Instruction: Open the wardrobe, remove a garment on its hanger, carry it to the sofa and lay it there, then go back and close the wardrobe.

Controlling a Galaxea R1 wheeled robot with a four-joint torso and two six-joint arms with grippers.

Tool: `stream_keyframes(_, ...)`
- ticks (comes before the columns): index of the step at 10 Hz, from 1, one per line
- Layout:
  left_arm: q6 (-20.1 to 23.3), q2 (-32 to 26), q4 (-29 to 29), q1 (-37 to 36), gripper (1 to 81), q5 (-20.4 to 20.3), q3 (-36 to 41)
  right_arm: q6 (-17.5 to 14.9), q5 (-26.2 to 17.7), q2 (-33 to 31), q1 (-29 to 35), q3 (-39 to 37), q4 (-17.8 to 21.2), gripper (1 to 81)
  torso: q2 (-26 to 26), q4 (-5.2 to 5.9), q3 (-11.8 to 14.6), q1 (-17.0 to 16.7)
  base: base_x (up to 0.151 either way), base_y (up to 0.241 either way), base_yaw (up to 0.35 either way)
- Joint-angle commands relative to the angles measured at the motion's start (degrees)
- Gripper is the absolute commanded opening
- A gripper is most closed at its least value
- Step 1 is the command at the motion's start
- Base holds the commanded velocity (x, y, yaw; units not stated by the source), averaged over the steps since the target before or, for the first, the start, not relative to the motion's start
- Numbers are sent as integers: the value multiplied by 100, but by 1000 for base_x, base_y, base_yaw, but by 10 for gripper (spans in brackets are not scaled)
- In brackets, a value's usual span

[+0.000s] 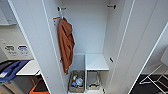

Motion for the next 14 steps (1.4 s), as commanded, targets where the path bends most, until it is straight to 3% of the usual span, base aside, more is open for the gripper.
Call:
stream_keyframes(1, -1, -12, -16, -160, 811, 242, 4, -16, -259, 35, 140, 28, 32, 811, 0, 0, 0, 0, 0, 0, 0)
stream_keyframes(5, -1, -4, -25, -151, 811, 234, 4, -16, -259, 18, 122, 10, 15, 811, 0, 0, 0, -2, 0, 0, 0)
stream_keyframes(14, -1, -21, -33, -160, 811, 215, 4, -16, -259, 35, 122, 10, 15, 811, -2, 0, 0, -2, 94, 0, 0)
